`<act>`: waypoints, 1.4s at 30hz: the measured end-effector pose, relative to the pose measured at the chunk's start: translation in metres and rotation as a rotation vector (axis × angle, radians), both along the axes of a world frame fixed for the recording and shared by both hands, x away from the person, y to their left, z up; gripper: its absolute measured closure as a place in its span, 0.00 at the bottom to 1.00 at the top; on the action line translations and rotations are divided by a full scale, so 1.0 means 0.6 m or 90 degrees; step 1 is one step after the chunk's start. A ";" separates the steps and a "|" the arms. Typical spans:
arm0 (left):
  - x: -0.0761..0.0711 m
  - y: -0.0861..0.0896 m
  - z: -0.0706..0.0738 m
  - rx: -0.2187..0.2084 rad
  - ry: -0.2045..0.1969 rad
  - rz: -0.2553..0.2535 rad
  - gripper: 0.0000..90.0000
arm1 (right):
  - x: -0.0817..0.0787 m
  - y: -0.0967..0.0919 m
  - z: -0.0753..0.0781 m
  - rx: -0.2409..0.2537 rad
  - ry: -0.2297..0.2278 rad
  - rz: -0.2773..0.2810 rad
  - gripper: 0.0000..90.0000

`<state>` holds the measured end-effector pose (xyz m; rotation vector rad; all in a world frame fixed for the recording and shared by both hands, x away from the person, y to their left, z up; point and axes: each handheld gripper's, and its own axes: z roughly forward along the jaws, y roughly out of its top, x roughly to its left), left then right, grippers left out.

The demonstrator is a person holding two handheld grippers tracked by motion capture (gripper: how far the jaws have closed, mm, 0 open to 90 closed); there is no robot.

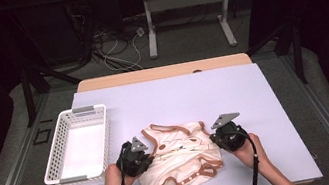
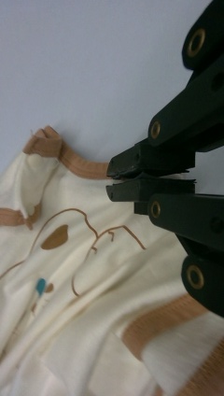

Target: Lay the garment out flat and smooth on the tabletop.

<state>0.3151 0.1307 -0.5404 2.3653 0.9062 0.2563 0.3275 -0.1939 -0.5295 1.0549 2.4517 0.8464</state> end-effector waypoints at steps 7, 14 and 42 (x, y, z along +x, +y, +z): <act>-0.001 -0.001 0.002 0.004 -0.004 0.005 0.74 | -0.007 -0.001 0.004 0.004 0.003 0.005 0.89; 0.006 -0.005 0.004 -0.011 -0.024 0.019 0.68 | 0.020 0.030 0.013 0.018 -0.042 0.008 0.91; 0.013 0.008 0.014 -0.023 -0.043 0.058 0.49 | 0.081 0.043 -0.024 0.007 -0.008 -0.064 0.62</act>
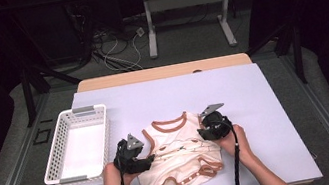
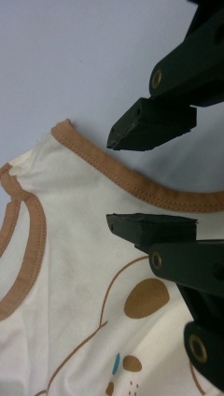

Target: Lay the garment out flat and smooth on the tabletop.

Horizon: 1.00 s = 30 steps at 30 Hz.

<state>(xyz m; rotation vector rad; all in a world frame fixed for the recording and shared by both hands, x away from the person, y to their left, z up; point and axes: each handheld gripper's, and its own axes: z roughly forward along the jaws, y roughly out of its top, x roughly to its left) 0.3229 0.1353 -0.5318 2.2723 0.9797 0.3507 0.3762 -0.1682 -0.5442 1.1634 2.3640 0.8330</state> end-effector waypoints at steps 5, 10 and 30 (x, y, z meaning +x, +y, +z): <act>0.018 -0.031 0.007 0.020 -0.023 0.022 0.50 | 0.008 0.001 -0.008 0.005 0.027 -0.012 0.59; 0.033 -0.028 -0.017 0.024 0.012 0.043 0.60 | 0.005 0.004 -0.009 0.015 0.037 -0.008 0.75; 0.014 -0.011 -0.022 -0.023 0.053 0.022 0.96 | -0.037 -0.003 0.003 0.009 0.054 0.010 0.96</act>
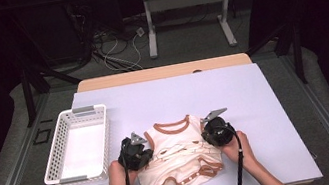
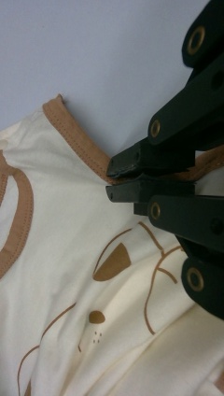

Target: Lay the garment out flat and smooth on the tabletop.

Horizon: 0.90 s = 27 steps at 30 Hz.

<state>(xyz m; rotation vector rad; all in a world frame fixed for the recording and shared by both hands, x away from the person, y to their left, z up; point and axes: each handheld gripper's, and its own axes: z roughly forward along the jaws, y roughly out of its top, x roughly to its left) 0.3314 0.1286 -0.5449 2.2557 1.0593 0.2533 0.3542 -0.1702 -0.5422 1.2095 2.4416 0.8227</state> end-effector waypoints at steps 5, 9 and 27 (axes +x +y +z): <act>-0.013 0.009 0.002 -0.012 0.010 0.005 0.96 | -0.016 -0.003 -0.004 -0.007 0.000 -0.004 0.95; -0.019 0.003 -0.004 -0.005 0.005 0.016 0.90 | -0.020 -0.008 -0.004 -0.011 0.004 -0.014 0.92; 0.023 -0.013 0.022 -0.047 -0.065 0.148 0.22 | 0.010 0.003 0.016 0.121 -0.049 -0.164 0.21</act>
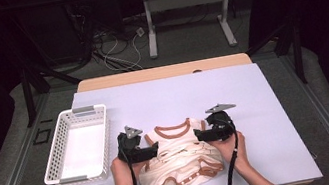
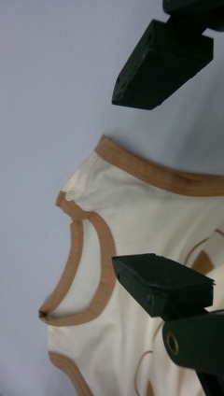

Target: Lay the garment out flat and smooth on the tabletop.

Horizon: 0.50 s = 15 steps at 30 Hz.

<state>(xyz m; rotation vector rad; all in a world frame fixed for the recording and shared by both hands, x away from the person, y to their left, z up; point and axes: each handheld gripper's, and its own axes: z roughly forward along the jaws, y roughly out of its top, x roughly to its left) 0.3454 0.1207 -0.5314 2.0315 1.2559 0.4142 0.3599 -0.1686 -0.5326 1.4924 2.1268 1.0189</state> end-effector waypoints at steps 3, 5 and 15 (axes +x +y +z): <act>0.017 -0.009 0.001 0.004 0.003 0.015 0.21 | 0.015 0.014 -0.002 0.008 -0.004 -0.017 0.23; 0.030 -0.015 0.000 0.013 0.008 0.024 0.21 | 0.026 0.023 -0.003 -0.003 -0.007 -0.029 0.24; 0.069 -0.032 -0.024 0.046 0.036 0.060 0.37 | 0.066 0.059 -0.023 -0.054 0.023 -0.078 0.35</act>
